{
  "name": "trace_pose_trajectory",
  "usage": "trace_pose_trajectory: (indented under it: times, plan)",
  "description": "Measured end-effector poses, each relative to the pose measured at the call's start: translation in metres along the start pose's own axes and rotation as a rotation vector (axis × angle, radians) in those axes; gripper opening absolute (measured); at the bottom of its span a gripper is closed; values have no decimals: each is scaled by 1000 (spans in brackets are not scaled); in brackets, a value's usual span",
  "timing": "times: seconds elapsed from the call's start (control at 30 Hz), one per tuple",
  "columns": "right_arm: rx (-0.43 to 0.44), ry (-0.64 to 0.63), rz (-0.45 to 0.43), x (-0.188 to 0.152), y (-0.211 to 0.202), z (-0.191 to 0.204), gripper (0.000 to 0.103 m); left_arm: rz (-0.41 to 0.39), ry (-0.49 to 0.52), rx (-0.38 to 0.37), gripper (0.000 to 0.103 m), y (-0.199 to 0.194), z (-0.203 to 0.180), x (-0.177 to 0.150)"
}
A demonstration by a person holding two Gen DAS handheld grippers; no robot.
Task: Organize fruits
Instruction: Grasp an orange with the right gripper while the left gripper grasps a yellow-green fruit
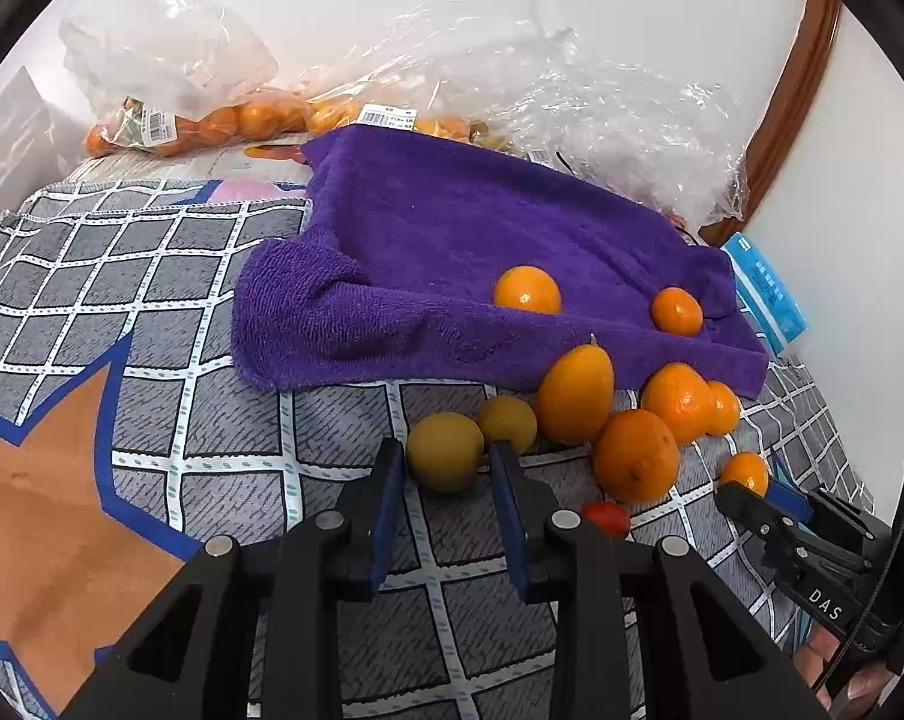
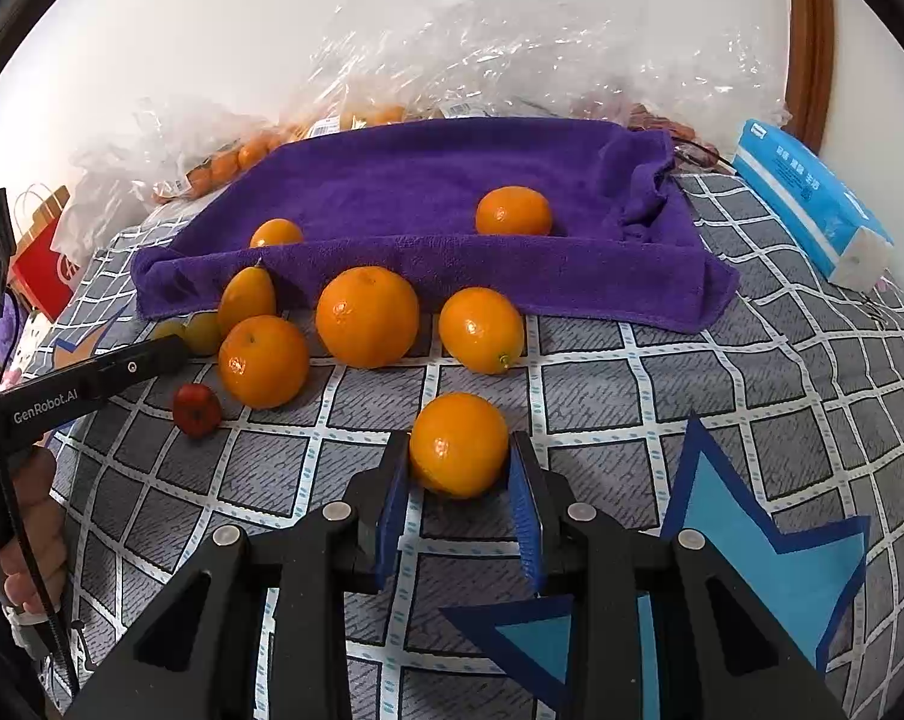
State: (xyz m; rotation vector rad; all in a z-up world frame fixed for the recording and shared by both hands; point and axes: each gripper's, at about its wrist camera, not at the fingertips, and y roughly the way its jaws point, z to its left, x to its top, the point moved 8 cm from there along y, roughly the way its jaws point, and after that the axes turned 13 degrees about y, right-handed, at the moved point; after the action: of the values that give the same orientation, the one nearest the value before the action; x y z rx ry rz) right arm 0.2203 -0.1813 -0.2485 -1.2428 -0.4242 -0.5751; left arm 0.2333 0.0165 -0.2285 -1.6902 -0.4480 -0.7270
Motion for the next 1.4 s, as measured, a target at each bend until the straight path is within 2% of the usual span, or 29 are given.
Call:
trace_pose_trajectory:
  times: [0.17, 0.47, 0.73, 1.0, 1.1, 1.4]
  plan:
    - [-17, -12, -5, 0, 1, 1, 32, -13, -17, -9, 28, -1, 1, 1]
    - [3, 3, -56, 2, -10, 0, 32, -111, -12, 15, 28, -20, -2, 7]
    - [-8, 4, -83, 4, -16, -1, 32, -122, -24, 39, 27, -23, 2, 7]
    - [-29, -27, -77, 1, -15, 3, 32, -152, 33, 51, 28, -30, -9, 10]
    - [-18, -27, -72, 1, -15, 2, 32, -170, 17, 52, 28, -32, -7, 11]
    - [-10, 3, -90, 4, -19, -3, 32, -148, -19, 75, 28, -30, 2, 9]
